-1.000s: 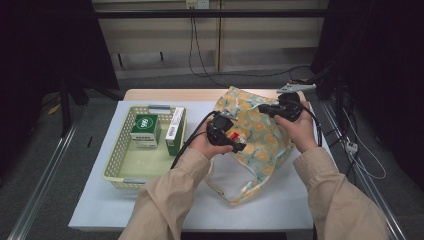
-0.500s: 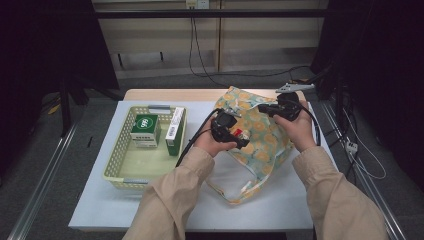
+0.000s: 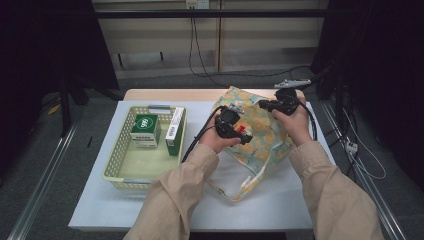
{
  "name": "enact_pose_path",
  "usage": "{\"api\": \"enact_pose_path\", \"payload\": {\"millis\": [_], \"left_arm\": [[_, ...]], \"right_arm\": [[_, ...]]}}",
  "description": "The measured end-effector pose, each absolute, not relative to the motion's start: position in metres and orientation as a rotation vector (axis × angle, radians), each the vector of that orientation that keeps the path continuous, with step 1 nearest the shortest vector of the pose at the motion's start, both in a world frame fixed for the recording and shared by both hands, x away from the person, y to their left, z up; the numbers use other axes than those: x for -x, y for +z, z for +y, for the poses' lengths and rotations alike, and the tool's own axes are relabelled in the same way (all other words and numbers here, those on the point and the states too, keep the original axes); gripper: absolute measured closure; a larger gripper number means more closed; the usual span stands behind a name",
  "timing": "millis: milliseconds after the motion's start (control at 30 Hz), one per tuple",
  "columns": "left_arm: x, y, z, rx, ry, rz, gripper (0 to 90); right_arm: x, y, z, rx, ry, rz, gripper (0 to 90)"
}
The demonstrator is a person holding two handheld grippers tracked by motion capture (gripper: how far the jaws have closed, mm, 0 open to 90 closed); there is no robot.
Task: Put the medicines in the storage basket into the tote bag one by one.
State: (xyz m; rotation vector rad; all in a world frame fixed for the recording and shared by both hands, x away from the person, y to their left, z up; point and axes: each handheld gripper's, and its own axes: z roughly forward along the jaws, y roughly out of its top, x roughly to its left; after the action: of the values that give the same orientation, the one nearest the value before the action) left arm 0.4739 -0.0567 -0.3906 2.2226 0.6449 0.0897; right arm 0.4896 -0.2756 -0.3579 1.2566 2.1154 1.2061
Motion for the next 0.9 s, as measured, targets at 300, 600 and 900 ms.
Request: {"api": "enact_pose_path", "payload": {"millis": [300,600,900], "left_arm": [[-0.49,-0.395,-0.076,-2.223,0.087,0.643,20.5],[-0.508,-0.405,-0.091,-2.14,0.175,0.651,11.7],[-0.495,-0.383,-0.071,-2.195,0.195,0.626,13.2]], "right_arm": [[-0.502,-0.371,-0.283,-1.314,1.218,2.101,90.0],[-0.506,-0.369,-0.285,-1.314,1.228,2.1,90.0],[-0.494,-0.361,-0.283,-1.301,1.213,2.118,90.0]]}}
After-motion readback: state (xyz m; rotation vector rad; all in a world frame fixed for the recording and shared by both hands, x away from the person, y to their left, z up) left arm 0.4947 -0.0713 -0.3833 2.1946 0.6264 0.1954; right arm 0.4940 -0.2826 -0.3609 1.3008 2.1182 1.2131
